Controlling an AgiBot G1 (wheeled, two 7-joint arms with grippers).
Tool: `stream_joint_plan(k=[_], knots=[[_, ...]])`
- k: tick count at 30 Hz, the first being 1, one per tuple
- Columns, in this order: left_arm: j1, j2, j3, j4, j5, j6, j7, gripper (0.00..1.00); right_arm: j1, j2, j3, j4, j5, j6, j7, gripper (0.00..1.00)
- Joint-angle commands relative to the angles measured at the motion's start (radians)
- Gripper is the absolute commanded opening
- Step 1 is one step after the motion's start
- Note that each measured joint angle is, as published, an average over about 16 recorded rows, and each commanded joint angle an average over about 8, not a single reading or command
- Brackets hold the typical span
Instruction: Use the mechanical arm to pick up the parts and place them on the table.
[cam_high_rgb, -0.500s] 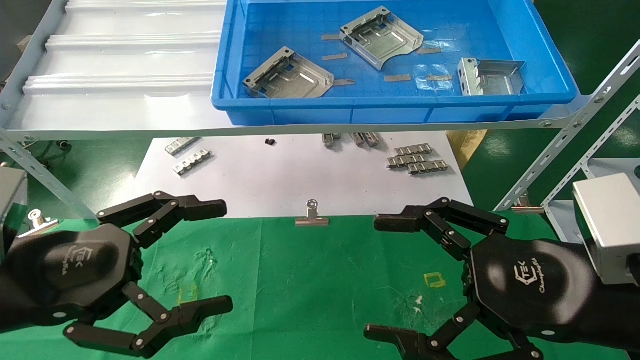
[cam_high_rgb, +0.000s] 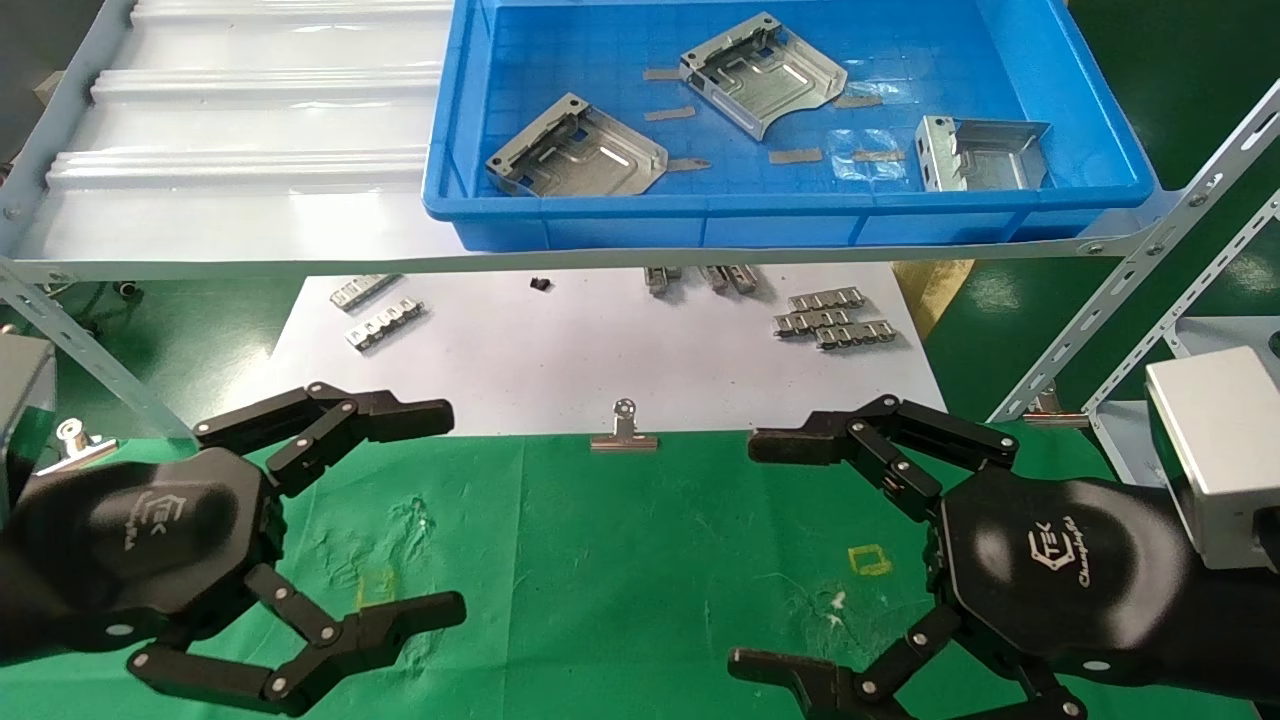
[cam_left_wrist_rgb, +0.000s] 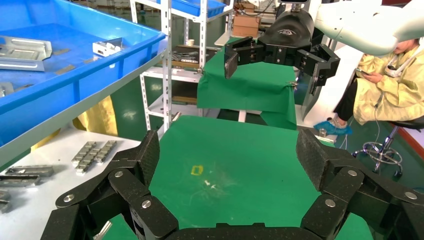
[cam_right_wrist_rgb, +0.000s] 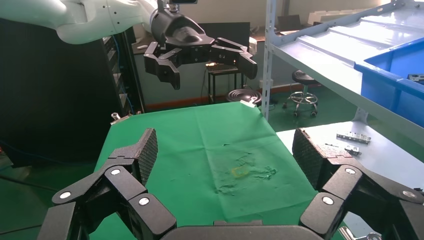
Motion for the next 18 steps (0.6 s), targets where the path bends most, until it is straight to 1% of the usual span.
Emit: stream_joint_plan(k=[1,7,18], knots=[[0.0,0.0,0.0,0.0,0.0,0.0,0.0,0.75,0.0,0.0,0.0,0.0,0.0,0.0,0.0,1.0],[0.0,0.0,0.0,0.0,0.0,0.0,0.0,0.0,0.0,0.0,0.0,0.0,0.0,0.0,0.0,1.0],[0.0,0.0,0.0,0.0,0.0,0.0,0.0,0.0,0.0,0.0,0.0,0.0,0.0,0.0,0.0,1.0]])
